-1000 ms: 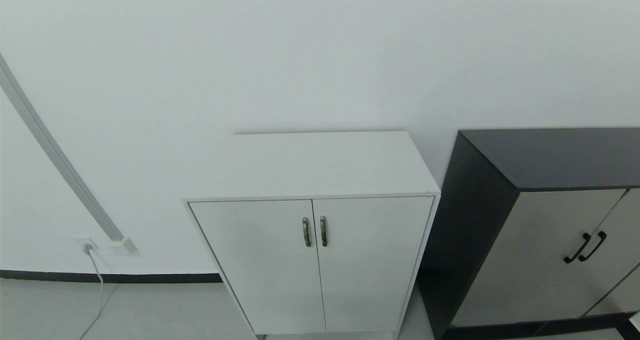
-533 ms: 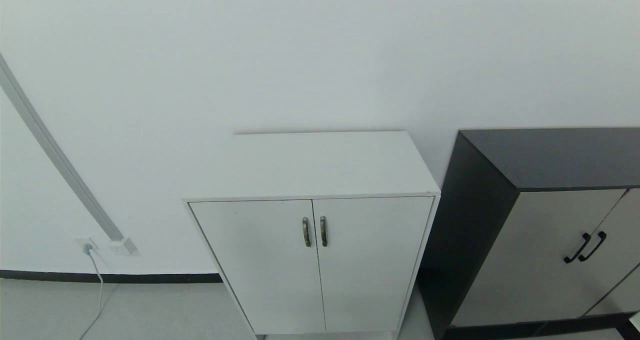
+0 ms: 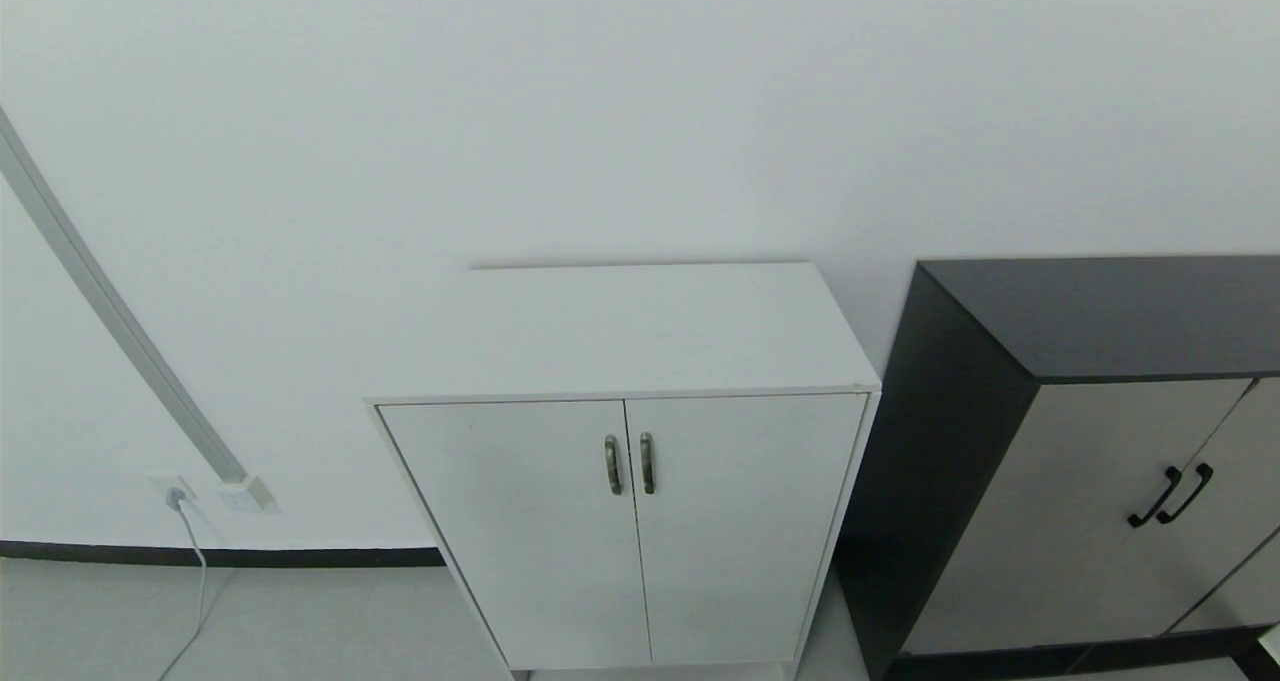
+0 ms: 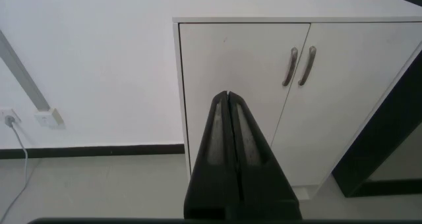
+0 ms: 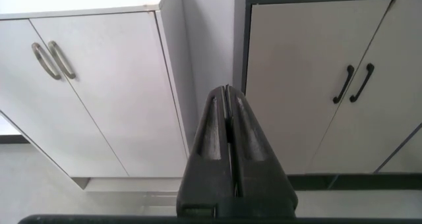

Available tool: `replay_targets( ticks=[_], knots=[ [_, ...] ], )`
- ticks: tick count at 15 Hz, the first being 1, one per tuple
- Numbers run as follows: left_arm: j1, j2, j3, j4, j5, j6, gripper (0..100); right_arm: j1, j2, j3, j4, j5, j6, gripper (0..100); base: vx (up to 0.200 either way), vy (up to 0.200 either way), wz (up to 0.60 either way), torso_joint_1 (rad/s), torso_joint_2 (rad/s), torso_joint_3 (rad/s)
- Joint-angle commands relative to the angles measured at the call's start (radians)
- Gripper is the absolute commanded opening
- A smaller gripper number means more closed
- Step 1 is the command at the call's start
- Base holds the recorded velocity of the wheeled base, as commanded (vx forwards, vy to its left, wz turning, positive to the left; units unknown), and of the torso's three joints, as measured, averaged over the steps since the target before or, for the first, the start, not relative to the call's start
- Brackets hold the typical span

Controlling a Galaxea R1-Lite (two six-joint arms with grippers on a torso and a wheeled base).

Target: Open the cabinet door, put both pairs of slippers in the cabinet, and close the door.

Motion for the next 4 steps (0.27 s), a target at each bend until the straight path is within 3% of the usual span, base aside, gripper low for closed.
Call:
replay_targets(
  ticks=[1,4],
  knots=[
    [0.001,0.000,0.000,0.000,0.000,0.000,0,0.001,0.001,0.000,0.001,0.001,0.000,0,0.000,0.000,0.00,0.000,0.00,0.000],
    [0.000,0.000,0.000,0.000,0.000,0.000,0,0.001,0.001,0.000,0.001,0.001,-0.002,0,0.000,0.000,0.00,0.000,0.00,0.000]
  ],
)
